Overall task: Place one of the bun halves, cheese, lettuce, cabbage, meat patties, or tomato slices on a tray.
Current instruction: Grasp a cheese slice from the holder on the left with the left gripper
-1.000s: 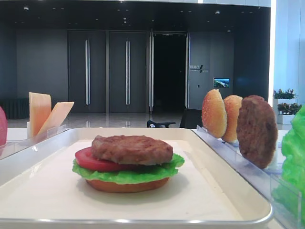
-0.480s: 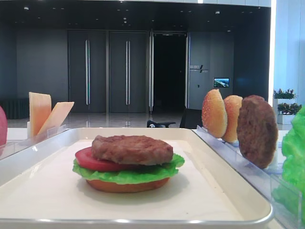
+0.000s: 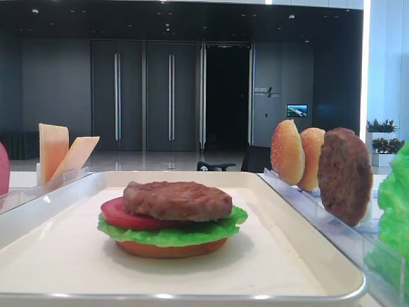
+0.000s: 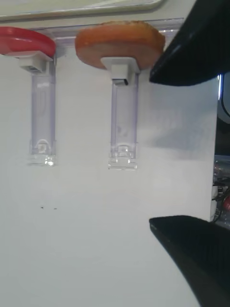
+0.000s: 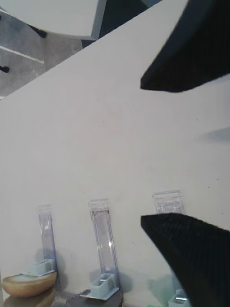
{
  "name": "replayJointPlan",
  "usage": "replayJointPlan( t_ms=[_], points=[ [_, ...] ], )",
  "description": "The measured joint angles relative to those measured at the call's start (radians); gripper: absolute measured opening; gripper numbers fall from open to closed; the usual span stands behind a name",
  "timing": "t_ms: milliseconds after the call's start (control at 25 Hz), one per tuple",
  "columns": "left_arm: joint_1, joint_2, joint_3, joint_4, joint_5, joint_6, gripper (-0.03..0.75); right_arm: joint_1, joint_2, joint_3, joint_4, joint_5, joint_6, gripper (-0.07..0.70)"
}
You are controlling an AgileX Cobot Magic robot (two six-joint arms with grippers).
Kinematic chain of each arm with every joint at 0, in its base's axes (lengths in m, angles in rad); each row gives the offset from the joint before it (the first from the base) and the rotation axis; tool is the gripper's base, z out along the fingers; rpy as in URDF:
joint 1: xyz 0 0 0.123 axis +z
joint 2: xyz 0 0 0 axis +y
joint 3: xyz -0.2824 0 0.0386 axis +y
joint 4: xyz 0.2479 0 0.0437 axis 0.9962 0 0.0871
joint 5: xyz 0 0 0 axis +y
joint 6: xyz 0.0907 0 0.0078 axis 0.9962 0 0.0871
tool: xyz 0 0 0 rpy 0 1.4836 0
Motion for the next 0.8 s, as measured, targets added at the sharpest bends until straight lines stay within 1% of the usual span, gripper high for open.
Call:
replayJointPlan(
  t_ms=[280, 480, 640, 800],
  points=[
    [0.000, 0.270, -0.203, -0.011, 0.000, -0.021, 0.643, 0.000, 0.000, 0.000, 0.000, 0.000, 0.000, 0.531],
    [0.000, 0.521, -0.337, -0.039, 0.011, -0.027, 0.643, 0.000, 0.000, 0.000, 0.000, 0.000, 0.000, 0.531],
    [0.000, 0.719, -0.460, -0.042, 0.046, -0.028, 0.643, 0.000, 0.000, 0.000, 0.000, 0.000, 0.000, 0.531],
    [0.000, 0.924, -0.617, -0.043, 0.099, -0.028, 0.643, 0.000, 0.000, 0.000, 0.000, 0.000, 0.000, 0.531]
  ],
)
